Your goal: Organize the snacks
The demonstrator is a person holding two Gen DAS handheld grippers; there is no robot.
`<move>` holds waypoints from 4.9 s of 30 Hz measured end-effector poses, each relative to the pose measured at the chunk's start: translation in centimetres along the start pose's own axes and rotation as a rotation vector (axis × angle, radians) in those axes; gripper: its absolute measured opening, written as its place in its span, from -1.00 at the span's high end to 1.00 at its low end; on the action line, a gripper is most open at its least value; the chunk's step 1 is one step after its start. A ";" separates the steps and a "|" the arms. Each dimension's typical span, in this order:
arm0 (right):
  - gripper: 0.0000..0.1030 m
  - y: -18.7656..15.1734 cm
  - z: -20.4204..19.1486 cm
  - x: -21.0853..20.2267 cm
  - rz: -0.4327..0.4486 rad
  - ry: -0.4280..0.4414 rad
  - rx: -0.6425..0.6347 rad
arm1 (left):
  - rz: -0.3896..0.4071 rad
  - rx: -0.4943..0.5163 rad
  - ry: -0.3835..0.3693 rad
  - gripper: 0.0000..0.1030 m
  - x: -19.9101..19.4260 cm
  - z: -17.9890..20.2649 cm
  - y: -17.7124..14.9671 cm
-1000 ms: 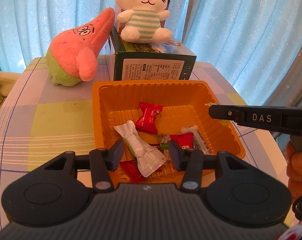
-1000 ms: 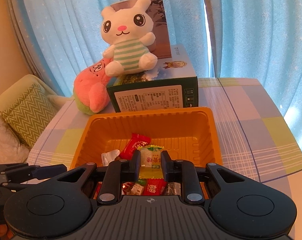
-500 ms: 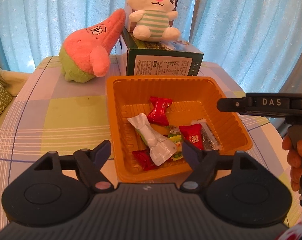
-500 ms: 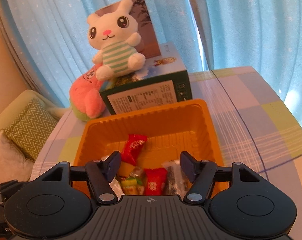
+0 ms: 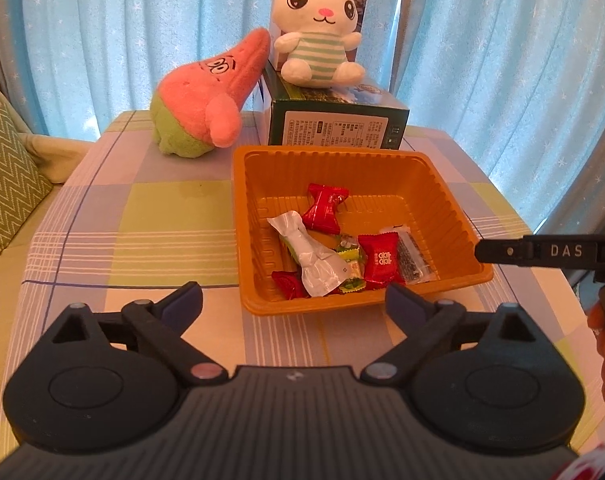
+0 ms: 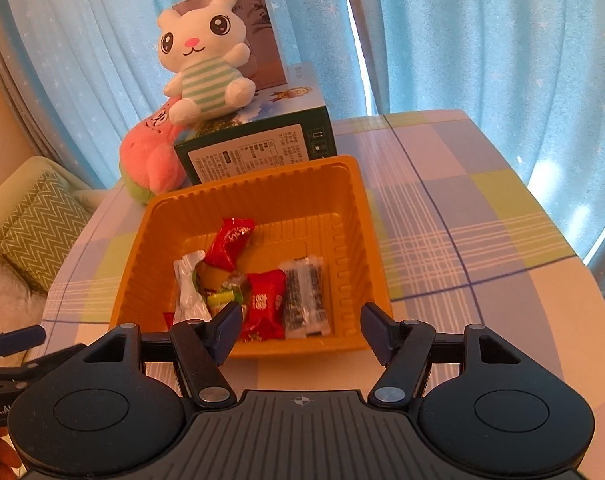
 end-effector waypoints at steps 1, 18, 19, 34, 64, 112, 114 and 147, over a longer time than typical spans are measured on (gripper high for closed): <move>-0.28 -0.3 0.0 -0.4 -0.004 -0.003 -0.001 | 0.007 -0.005 0.002 -0.91 -0.7 0.1 -0.1; -0.28 -4.8 -1.0 -10.6 0.032 -0.041 -0.043 | 0.030 -0.015 0.018 -0.99 -10.5 2.7 -3.5; -0.28 -5.1 -1.1 -11.2 0.033 -0.040 -0.041 | 0.033 -0.012 0.025 -0.99 -11.1 2.8 -3.8; -0.28 -11.5 -2.5 -18.3 0.055 -0.068 -0.065 | 0.067 -0.057 0.089 -0.99 -18.9 4.1 -9.0; -0.28 -18.1 -3.5 -24.2 0.043 -0.069 -0.096 | 0.045 -0.009 0.093 -1.00 -23.6 5.9 -13.8; -0.28 -17.6 -4.5 -24.5 0.049 -0.058 -0.097 | 0.039 0.002 0.090 -1.00 -23.3 5.9 -14.1; -0.28 -17.6 -4.5 -24.4 0.049 -0.059 -0.098 | 0.039 0.003 0.090 -1.00 -23.3 5.9 -14.0; -0.28 -17.7 -4.5 -24.4 0.048 -0.056 -0.098 | 0.036 0.000 0.092 -1.00 -23.2 6.0 -14.2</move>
Point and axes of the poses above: each gripper's, at about its wrist camera, not at the fingertips, and x roughly the way its jaws point, z to its right, y to its top, the point moved 8 cm from there along x, roughly the way its jaws point
